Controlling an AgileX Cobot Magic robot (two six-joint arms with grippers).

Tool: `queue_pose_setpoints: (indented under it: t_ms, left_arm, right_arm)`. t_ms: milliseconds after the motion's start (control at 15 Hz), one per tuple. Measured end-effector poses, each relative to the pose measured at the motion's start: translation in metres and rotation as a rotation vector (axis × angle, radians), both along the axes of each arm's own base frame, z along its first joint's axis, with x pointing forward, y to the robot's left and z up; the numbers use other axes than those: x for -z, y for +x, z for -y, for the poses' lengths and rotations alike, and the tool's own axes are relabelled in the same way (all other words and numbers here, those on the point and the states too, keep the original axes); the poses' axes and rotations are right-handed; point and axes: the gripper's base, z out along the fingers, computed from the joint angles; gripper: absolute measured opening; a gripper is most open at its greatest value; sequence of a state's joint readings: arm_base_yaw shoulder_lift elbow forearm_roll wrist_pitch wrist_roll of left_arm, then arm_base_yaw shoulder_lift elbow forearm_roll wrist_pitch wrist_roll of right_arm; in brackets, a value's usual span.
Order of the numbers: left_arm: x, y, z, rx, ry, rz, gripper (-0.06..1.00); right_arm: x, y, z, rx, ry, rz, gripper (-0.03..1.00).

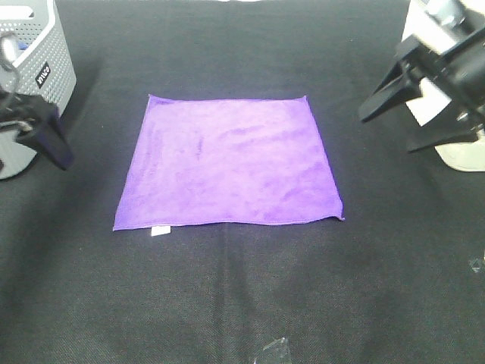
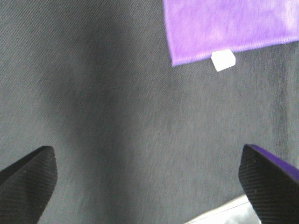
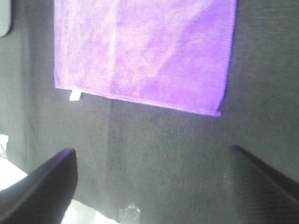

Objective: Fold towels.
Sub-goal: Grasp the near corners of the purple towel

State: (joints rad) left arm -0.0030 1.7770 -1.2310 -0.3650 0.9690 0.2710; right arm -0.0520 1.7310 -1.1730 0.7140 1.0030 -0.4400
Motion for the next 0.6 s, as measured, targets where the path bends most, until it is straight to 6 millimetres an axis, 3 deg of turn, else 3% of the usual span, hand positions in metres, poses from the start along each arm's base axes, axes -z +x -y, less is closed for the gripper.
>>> queue_pose_setpoints:
  t_ms: [133,200,600]
  left_arm:
    - [0.025,0.017,0.000,-0.005,-0.003,-0.022,0.99]
    - [0.045,0.026,0.004,0.000,-0.044,-0.034,0.99]
    - [0.086,0.041,0.018,0.013,-0.215,-0.011,0.99]
  right_arm:
    - [0.016,0.008,0.000,0.010,0.002,-0.020,0.82]
    - [0.036,0.014,0.002,0.019,-0.011,-0.057,0.92]
    - [0.091,0.026,0.006,0.024,-0.053,-0.141,0.97]
